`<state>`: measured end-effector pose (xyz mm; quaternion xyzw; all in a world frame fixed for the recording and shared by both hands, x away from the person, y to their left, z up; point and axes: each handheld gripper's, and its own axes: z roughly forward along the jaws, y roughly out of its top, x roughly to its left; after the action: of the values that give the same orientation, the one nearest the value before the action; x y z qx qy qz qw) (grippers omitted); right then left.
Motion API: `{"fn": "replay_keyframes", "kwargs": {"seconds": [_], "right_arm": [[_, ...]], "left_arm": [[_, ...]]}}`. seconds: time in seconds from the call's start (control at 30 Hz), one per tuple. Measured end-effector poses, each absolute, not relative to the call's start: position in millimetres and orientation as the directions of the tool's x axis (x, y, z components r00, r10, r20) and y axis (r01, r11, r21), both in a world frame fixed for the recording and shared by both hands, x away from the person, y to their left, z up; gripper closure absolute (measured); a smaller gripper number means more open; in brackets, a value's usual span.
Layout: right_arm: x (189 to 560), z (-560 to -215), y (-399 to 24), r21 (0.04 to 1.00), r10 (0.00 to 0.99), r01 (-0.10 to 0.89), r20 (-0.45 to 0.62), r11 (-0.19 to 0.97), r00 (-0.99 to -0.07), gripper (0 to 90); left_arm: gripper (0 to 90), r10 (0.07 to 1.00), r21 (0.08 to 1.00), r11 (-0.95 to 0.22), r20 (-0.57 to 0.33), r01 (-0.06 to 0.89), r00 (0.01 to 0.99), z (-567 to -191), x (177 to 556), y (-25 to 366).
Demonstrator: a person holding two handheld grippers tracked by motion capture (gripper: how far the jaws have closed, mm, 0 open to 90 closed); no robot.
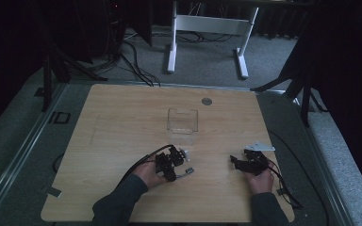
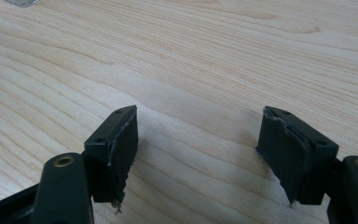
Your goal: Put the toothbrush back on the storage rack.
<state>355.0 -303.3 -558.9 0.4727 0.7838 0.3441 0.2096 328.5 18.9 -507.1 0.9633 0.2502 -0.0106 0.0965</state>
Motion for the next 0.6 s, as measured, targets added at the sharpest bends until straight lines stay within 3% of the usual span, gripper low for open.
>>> {"fn": "replay_keyframes", "kwargs": {"seconds": [0.6], "right_arm": [[355.0,-558.9,-303.3,0.737,0.885,0.597,-0.003,0.317,-0.466,28.3]], "left_arm": [[79.4,0.464,0.145,-0.873,-0.043,0.465,0.885,-513.9,327.0,15.2]]}}
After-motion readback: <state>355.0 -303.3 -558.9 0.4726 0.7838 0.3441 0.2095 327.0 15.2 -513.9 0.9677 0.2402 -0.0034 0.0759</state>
